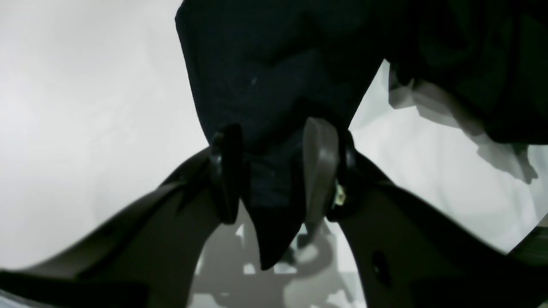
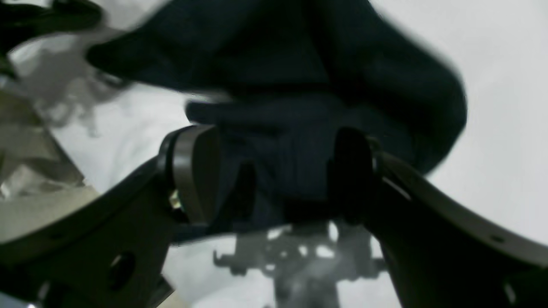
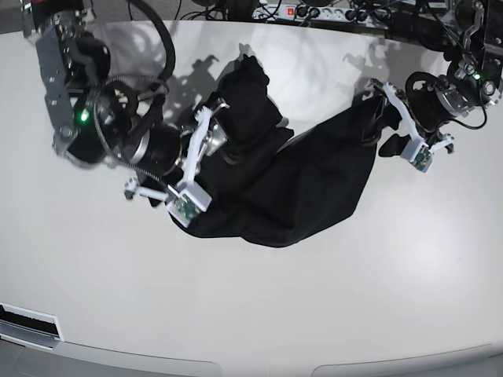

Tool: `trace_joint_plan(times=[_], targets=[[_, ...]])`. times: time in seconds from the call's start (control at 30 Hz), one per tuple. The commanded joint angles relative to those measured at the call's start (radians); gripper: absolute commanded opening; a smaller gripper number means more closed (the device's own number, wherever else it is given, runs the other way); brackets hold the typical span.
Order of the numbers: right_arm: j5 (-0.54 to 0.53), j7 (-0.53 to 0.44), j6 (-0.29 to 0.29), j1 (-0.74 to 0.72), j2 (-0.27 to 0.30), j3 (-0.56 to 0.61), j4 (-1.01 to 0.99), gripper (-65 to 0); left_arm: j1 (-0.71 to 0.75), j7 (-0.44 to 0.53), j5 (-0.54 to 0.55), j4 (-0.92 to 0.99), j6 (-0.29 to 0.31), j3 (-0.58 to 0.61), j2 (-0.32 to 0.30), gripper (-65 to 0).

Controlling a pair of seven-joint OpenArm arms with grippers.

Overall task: Layout the t-shirt on the table in an organized manner, then fold the t-shirt properly
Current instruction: 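Lift the shirt with both grippers and shift the right gripper's hold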

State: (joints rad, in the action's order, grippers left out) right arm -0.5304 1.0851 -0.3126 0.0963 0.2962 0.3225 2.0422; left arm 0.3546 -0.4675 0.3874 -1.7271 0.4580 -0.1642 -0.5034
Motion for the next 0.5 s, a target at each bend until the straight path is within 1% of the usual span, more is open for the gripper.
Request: trace_joint_plan(times=[0.0, 0.1, 0.17, 0.27, 0.33, 0.47], targets=[[0.014, -0.011, 0.02, 0.032, 0.003, -0.004, 0.016, -21.7, -0.006, 0.026, 0.014, -0.016, 0.006, -0.006, -0.014, -39.7], [0.097, -0.03, 0.094, 0.137, -0.003, -0.004, 0.016, -21.7, -0.007, 0.026, 0.014, -0.016, 0.006, -0.006, -0.015, -39.7], [0.143, -0.05, 0.141, 0.189, -0.023, -0.004, 0.016, -21.7, -0.013, 0.026, 0.015, -0.016, 0.006, -0.006, -0.015, -39.7], [0.153, -0.053, 0.157, 0.233, -0.067, -0.004, 0.016, -21.7, -0.017, 0.026, 0.026, -0.016, 0.006, -0.006, -0.015, -39.7], [0.134, -0.053, 0.155, 0.254, -0.1, -0.004, 0.016, -21.7, -0.017, 0.025, 0.045, -0.016, 0.006, -0.006, -0.014, -39.7], [0.135, -0.053, 0.156, 0.27, -0.161, -0.004, 0.016, -21.7, -0.019, 0.026, 0.045, -0.016, 0.007, -0.006, -0.015, -39.7]])
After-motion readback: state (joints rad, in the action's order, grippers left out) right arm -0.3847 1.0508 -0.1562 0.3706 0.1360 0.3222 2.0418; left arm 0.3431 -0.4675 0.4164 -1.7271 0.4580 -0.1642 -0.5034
